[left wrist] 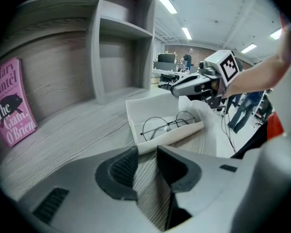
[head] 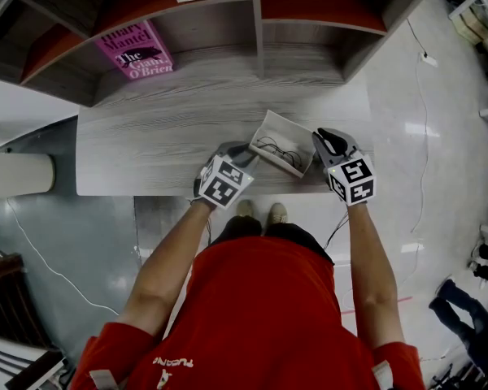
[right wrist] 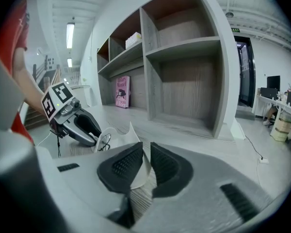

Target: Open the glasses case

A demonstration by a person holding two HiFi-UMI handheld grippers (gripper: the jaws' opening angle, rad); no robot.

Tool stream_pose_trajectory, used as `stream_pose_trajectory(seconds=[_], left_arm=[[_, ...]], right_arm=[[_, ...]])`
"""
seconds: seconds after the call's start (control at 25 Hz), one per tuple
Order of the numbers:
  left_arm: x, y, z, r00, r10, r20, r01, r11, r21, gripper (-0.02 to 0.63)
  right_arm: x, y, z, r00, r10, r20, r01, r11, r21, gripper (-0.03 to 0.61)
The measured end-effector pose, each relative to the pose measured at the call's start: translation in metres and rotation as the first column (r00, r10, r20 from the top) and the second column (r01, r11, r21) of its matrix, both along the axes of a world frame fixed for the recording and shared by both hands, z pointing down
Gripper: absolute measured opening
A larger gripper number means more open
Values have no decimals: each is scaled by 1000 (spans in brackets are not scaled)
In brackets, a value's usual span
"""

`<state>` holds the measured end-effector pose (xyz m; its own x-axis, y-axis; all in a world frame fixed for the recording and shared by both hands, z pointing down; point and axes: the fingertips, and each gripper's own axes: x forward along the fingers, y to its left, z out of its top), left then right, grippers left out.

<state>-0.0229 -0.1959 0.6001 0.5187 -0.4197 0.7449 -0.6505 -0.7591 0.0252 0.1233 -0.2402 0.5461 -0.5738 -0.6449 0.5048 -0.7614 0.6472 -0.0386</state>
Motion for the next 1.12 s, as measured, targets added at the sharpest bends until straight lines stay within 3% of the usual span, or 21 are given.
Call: stream_pose_trajectory(seconds=[0.68, 0.92, 1.12], left_arm=[[-16, 4, -18, 999, -33, -19, 34, 998, 44, 120], [-13, -2, -57, 992, -62, -106, 75, 989, 126, 112], [-4, -7, -103, 976, -58, -208, 106, 968, 227, 89]], right_arm=[[-11, 15, -35, 998, -41, 48, 37, 995, 88, 67], [-22, 19, -63, 996, -51, 71, 40, 988, 151, 60], [-30, 27, -94, 993, -47, 110, 22, 976, 217, 41]])
